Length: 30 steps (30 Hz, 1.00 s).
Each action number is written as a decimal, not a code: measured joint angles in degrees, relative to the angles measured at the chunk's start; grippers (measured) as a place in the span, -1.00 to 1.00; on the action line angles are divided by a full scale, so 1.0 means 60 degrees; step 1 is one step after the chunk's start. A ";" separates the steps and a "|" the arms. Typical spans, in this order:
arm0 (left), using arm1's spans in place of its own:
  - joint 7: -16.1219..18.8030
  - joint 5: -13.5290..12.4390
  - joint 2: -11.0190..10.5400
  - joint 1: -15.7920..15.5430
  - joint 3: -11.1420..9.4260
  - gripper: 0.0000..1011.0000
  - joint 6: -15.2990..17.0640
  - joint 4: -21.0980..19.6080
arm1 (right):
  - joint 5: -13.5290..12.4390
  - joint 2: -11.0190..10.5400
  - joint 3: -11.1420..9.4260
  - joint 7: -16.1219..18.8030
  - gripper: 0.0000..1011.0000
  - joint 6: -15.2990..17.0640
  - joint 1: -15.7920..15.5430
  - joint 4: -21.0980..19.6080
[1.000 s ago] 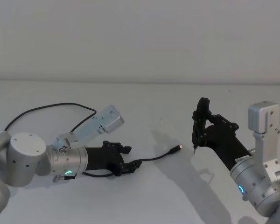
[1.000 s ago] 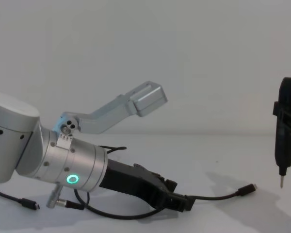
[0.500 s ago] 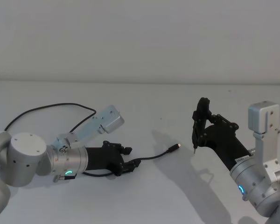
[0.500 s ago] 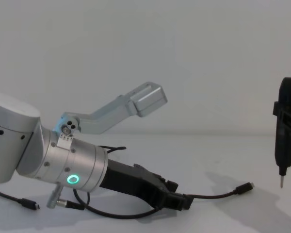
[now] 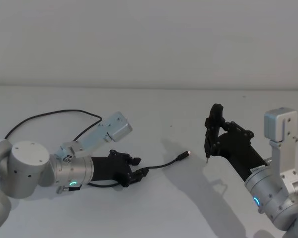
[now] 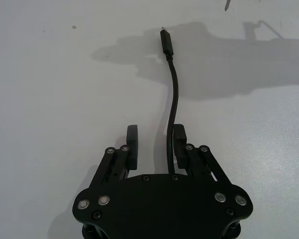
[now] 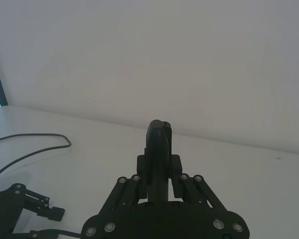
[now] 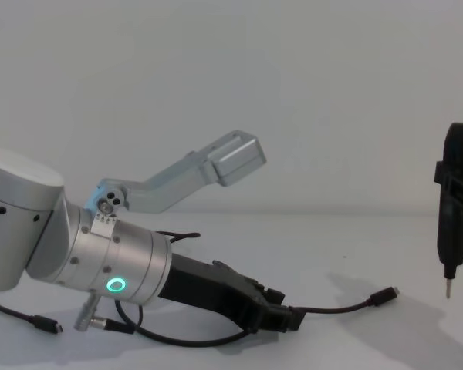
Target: Pick up the data cable with the one hand.
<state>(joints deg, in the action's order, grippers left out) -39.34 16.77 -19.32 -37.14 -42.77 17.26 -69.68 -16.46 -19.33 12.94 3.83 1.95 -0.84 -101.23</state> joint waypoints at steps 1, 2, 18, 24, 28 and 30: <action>0.0000 0.0000 0.0000 -0.0001 0.0000 -0.23 0.0000 0.0001 | 0.0000 0.0000 0.0000 0.0000 -0.46 -0.0001 0.0000 0.0000; 0.0000 0.0000 -0.0001 0.0000 0.0000 -0.24 0.0000 0.0003 | 0.0000 0.0000 0.0000 0.0000 -0.46 -0.0001 0.0000 0.0000; -0.0002 -0.0001 -0.0002 0.0001 0.0000 -0.45 0.0001 0.0004 | 0.0000 0.0000 0.0000 0.0000 -0.46 0.0000 0.0000 0.0000; -0.0001 -0.0003 -0.0002 0.0001 0.0000 -0.52 0.0002 0.0003 | 0.0000 0.0000 0.0000 0.0000 -0.46 -0.0001 0.0000 0.0000; -0.0001 -0.0003 -0.0002 0.0001 0.0000 -0.56 0.0001 0.0003 | 0.0000 0.0000 0.0000 0.0000 -0.46 -0.0001 0.0000 0.0000; -0.0001 -0.0005 -0.0002 0.0001 0.0000 -0.63 0.0003 0.0003 | 0.0000 0.0000 0.0000 0.0000 -0.46 0.0000 0.0000 0.0000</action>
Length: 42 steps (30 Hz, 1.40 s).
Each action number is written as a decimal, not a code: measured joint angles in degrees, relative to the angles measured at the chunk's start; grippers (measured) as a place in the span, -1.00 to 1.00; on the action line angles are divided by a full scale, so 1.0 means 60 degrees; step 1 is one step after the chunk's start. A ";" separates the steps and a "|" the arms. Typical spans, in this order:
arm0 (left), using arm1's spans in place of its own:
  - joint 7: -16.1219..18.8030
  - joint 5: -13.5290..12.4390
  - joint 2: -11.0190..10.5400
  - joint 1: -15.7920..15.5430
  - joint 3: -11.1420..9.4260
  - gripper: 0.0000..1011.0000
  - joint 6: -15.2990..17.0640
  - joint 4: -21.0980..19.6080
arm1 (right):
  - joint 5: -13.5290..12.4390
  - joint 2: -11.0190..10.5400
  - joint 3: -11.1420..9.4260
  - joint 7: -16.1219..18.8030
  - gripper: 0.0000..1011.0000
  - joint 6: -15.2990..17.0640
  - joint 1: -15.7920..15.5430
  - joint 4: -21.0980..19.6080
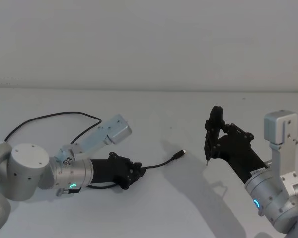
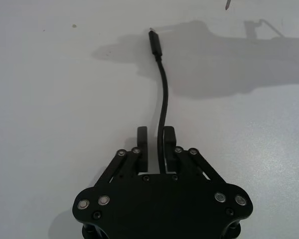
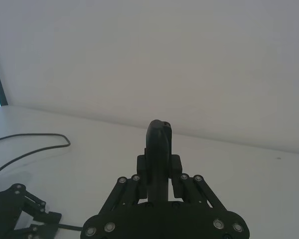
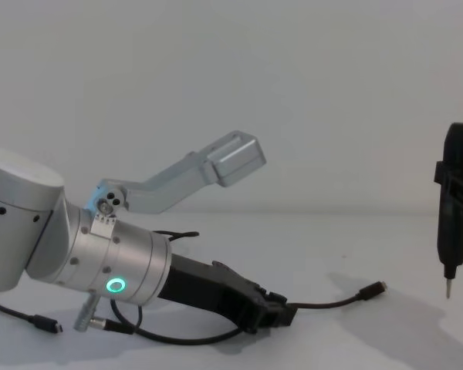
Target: Pick up the data cable with the one hand.
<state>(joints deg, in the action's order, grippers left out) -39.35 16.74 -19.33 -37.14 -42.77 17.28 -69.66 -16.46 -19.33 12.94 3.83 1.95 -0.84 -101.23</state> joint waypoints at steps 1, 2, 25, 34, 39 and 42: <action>0.0000 -0.0001 0.0000 0.0000 0.0000 -0.63 0.0000 0.0001 | 0.0000 0.0000 0.0000 0.0000 -0.46 -0.0001 0.0000 0.0000; 0.0001 -0.0002 -0.0001 0.0000 0.0000 -0.73 0.0001 0.0001 | 0.0000 0.0000 0.0000 0.0000 -0.46 -0.0001 0.0000 0.0000; -0.0001 0.0000 -0.0005 0.0000 -0.0001 -0.89 -0.0005 -0.0006 | 0.0007 0.0003 -0.0009 0.0004 -0.46 -0.0006 -0.0001 -0.0013; 0.0027 -0.0123 -0.0072 0.0038 -0.0032 -0.90 -0.0398 -0.0122 | 0.0005 0.0011 -0.0113 0.0087 -0.46 -0.0092 0.0019 -0.0252; 0.0025 -0.0310 -0.0150 0.0048 -0.0075 -0.89 -0.0859 -0.0246 | -0.0077 0.0034 -0.0249 0.0155 -0.46 -0.0166 0.0053 -0.0497; -0.0009 -0.0393 -0.0193 0.0045 -0.0092 -0.90 -0.1092 -0.0310 | -0.0126 0.0050 -0.0309 0.0193 -0.46 -0.0208 0.0066 -0.0589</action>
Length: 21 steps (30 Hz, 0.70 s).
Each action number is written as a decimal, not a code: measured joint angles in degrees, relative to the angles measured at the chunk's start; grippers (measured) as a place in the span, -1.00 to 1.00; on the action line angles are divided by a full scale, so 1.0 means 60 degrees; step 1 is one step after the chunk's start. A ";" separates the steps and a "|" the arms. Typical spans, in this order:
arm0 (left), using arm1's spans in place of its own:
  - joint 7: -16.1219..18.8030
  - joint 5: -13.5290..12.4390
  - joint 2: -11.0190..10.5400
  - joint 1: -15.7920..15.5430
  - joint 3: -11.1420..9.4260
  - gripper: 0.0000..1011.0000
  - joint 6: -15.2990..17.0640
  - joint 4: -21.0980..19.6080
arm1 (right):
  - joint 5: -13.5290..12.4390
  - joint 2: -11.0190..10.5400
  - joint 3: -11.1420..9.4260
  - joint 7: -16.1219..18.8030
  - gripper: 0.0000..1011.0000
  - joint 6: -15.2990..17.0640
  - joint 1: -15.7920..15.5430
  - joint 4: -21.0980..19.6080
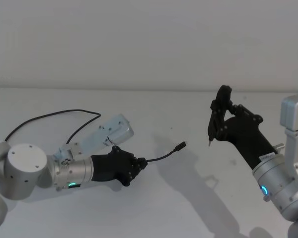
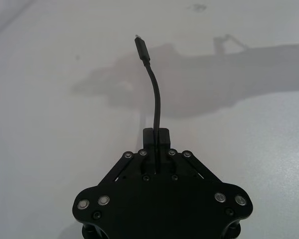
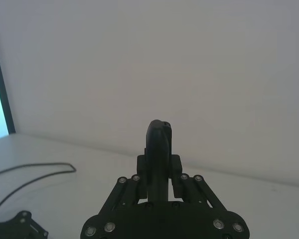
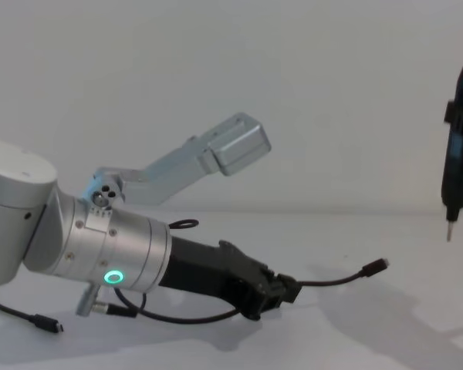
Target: Pick up the data cable with the one hand.
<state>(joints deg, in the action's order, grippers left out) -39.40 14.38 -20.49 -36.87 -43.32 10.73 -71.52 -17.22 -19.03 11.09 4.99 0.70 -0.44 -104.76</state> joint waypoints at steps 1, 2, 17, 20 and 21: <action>-0.0030 -0.0036 -0.0030 -0.0007 -0.0007 -0.89 -0.0112 -0.0051 | -0.0041 0.0015 -0.0049 0.0024 -0.46 -0.0027 0.0010 -0.0059; -0.0058 -0.0056 -0.0051 -0.0013 -0.0009 -0.89 -0.0187 -0.0089 | -0.0059 0.0020 -0.0065 0.0032 -0.46 -0.0035 0.0014 -0.0075; -0.0421 -0.0199 -0.0317 -0.0021 -0.0009 -0.89 -0.0889 -0.0624 | -0.0402 0.0222 -0.0320 0.0289 -0.46 -0.0171 0.0213 -0.0139; -0.0454 -0.0211 -0.0339 -0.0020 -0.0006 -0.89 -0.0950 -0.0677 | -0.0443 0.0264 -0.0337 0.0329 -0.46 -0.0171 0.0257 -0.0075; -0.0461 -0.0213 -0.0345 -0.0020 -0.0006 -0.89 -0.0963 -0.0685 | -0.0460 0.0289 -0.0344 0.0356 -0.46 -0.0170 0.0283 -0.0036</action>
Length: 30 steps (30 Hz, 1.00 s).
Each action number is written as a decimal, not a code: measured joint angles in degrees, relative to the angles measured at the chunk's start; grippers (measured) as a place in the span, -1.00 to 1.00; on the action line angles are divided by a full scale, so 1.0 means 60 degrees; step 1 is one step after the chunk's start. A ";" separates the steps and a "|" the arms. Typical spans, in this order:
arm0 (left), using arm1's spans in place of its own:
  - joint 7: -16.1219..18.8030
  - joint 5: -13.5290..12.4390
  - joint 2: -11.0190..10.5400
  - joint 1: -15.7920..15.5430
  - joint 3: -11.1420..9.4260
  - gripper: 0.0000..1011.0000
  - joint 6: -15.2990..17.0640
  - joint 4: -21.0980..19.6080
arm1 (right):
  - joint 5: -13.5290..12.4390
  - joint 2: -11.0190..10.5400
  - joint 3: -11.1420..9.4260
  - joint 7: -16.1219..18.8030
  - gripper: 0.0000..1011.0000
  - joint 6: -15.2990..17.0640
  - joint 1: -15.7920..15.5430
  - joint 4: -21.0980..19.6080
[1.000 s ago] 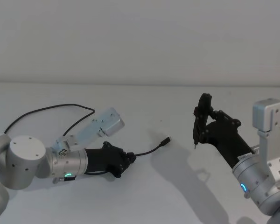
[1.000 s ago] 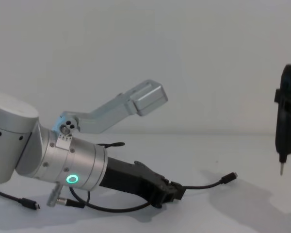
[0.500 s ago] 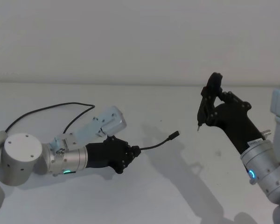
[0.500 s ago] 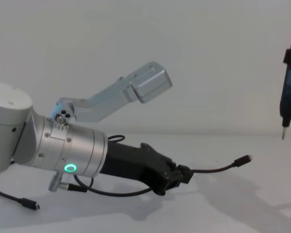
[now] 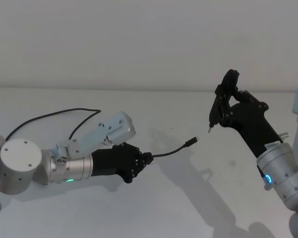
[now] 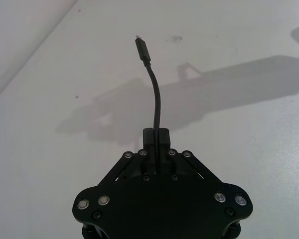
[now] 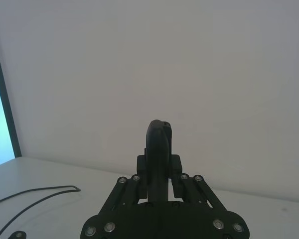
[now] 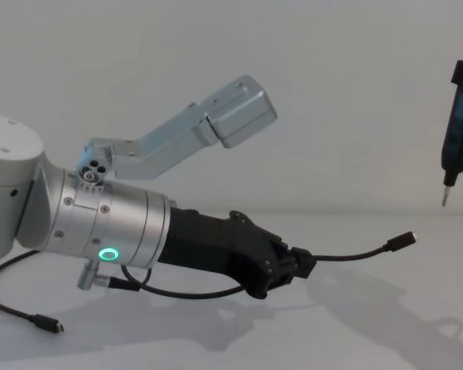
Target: Pick up the data cable with the one hand.
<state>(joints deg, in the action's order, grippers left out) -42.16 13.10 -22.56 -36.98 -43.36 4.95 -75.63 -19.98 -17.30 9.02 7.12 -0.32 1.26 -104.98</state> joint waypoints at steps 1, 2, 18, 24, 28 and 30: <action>-0.0005 -0.0001 -0.0004 0.0000 0.0001 -0.89 -0.0009 -0.0010 | 0.0000 0.0000 0.0000 0.0000 -0.46 0.0000 0.0000 0.0000; -0.0017 -0.0005 -0.0013 0.0000 0.0002 -0.89 -0.0032 -0.0031 | -0.0018 0.0021 -0.0007 0.0027 -0.46 0.0002 0.0021 0.0040; -0.0083 -0.0028 -0.0063 0.0001 0.0012 -0.89 -0.0158 -0.0134 | -0.0129 0.0223 -0.0035 0.0273 -0.46 0.0084 0.0290 0.0534; -0.0090 -0.0032 -0.0068 0.0001 0.0012 -0.89 -0.0176 -0.0146 | -0.0130 0.0281 -0.0031 0.0350 -0.46 0.0124 0.0363 0.0691; -0.0094 -0.0033 -0.0070 0.0001 0.0012 -0.90 -0.0183 -0.0152 | -0.0127 0.0317 -0.0028 0.0407 -0.46 0.0148 0.0398 0.0778; -0.0096 -0.0033 -0.0072 0.0001 0.0012 -0.89 -0.0184 -0.0153 | -0.0124 0.0337 -0.0028 0.0424 -0.46 0.0157 0.0415 0.0832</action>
<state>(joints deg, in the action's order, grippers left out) -42.74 12.90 -22.99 -36.98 -43.29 3.84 -76.55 -20.72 -15.28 8.85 9.67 0.63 3.75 -99.98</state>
